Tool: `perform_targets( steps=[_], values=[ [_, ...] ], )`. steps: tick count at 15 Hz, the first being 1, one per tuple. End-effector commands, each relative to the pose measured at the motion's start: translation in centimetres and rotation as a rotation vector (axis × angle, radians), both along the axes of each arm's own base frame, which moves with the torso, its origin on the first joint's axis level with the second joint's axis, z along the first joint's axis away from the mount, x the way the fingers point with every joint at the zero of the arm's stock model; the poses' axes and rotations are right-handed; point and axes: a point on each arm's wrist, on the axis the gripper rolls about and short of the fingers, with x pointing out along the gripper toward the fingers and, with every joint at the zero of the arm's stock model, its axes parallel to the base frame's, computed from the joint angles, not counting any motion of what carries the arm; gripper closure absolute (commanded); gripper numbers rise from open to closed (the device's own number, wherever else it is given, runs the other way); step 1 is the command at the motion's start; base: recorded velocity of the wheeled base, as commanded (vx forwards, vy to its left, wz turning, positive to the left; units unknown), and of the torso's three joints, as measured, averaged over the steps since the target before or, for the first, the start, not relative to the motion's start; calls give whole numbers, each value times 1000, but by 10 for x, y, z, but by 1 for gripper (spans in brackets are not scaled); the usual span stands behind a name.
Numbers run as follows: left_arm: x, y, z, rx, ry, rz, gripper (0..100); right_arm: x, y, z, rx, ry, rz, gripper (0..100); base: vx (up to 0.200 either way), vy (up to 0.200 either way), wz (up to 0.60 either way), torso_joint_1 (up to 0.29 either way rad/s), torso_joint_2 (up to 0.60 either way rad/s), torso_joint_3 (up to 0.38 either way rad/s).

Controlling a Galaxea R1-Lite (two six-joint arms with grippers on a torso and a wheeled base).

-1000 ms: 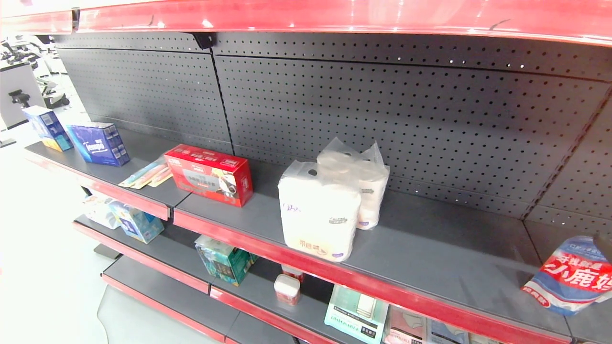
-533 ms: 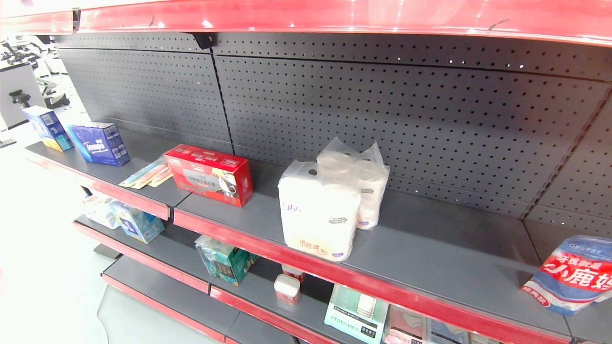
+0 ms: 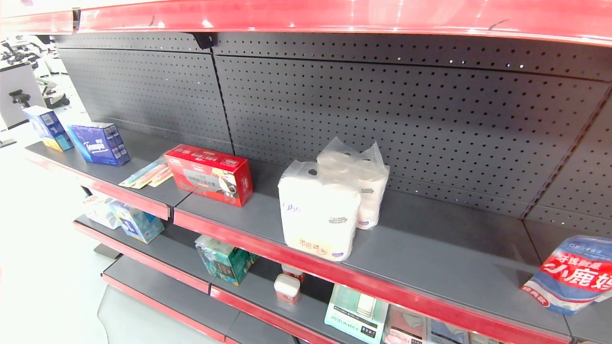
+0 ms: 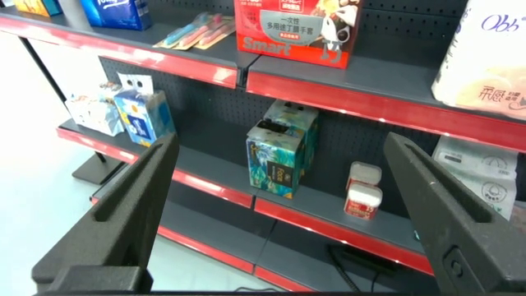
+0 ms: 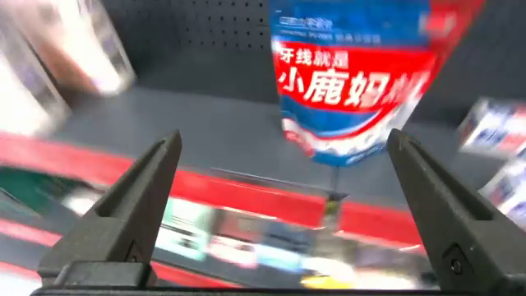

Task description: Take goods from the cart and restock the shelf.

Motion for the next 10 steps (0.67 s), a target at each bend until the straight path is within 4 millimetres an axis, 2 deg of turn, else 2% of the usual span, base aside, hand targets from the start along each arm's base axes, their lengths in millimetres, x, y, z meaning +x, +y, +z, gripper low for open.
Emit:
perform_targets(
  steps=[1,7,8,9,10],
  values=[
    [0,0,0,-3,0,-2,0,0,1,-5,-55,61,39,0,0,0,0,0,0,0],
    [0,0,0,-6,0,-23,0,0,1,-5,-80,69,69,0,0,0,0,0,0,0],
    [-4,0,42,-61,-80,-47,0,0,1,-5,-79,69,69,0,0,0,0,0,0,0],
    [0,1,66,-117,-72,-66,0,0,1,-5,-79,69,69,0,0,0,0,0,0,0],
    [13,1,117,-231,-80,-66,0,0,1,-5,-80,69,70,0,0,0,0,0,0,0]
  ],
)
